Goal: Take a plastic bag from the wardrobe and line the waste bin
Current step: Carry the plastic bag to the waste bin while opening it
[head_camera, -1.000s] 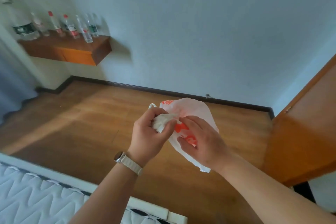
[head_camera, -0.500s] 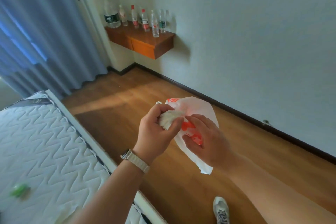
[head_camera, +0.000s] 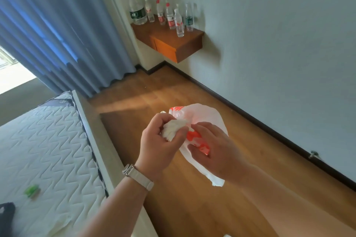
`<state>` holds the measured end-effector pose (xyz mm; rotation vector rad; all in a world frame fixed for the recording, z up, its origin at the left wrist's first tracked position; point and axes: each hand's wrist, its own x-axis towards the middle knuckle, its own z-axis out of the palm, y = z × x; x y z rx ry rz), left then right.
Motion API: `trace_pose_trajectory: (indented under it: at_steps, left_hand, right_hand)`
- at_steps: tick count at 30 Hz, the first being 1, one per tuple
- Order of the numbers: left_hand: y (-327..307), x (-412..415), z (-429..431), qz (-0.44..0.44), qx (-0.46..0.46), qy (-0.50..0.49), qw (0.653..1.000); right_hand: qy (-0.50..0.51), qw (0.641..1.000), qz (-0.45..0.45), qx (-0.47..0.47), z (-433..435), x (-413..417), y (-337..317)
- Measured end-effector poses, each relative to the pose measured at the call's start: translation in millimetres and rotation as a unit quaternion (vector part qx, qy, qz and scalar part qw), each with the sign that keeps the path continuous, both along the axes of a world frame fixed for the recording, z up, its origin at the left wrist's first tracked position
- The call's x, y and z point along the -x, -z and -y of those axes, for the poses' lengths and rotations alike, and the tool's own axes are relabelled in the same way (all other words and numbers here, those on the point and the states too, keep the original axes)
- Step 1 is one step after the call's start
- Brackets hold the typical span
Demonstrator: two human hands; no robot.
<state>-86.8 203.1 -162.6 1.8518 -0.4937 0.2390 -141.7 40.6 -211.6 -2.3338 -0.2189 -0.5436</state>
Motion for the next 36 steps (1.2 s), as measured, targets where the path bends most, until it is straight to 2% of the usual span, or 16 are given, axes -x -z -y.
trace_pose_trajectory:
  at_steps: [8, 18, 27, 36]
  left_hand:
    - [-13, -21, 52, 0.01, -0.012, -0.008, 1.0]
    - [-14, -84, 59, 0.022, 0.008, -0.033, 0.999]
    - [-7, -214, 39, 0.019, 0.033, -0.027, 0.999]
    - [-20, -354, 5, 0.059, 0.014, -0.008, 0.998]
  right_hand:
    - [-0.008, 1.0, 0.013, -0.017, 55, -28, -8]
    - [-0.026, 0.999, 0.013, 0.012, 70, -94, -22]
    - [-0.021, 0.998, -0.011, 0.066, 56, -222, -33]
    - [-0.022, 0.996, -0.013, 0.09, 30, -361, -43]
